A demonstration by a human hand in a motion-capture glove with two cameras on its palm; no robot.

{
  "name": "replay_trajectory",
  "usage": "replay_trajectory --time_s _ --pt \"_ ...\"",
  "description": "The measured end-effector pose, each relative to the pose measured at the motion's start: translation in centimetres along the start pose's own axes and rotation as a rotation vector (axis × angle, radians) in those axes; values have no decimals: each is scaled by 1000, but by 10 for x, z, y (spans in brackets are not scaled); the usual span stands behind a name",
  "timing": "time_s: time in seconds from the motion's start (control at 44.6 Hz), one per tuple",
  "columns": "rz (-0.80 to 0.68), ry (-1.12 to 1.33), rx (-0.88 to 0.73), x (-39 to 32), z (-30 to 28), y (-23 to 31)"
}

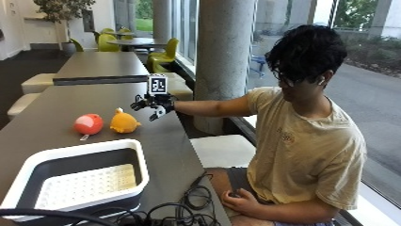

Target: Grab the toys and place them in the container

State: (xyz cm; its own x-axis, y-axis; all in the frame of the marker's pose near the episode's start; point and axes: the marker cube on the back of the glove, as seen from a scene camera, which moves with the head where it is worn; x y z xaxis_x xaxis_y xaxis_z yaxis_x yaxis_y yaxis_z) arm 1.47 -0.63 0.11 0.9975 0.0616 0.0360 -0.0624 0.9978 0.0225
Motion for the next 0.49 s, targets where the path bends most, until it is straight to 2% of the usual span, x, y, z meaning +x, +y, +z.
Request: replay_trajectory --time_s 0.09,0.202,0.336,0.426,0.493 --pt "103 -82 3 1 0 -13" --pt "73 -163 -14 2 0 -44" --pt "71 -7 -41 52 -7 -97" --pt "195 165 -53 88 -15 -135" --pt "241 187 -69 106 -9 -171"
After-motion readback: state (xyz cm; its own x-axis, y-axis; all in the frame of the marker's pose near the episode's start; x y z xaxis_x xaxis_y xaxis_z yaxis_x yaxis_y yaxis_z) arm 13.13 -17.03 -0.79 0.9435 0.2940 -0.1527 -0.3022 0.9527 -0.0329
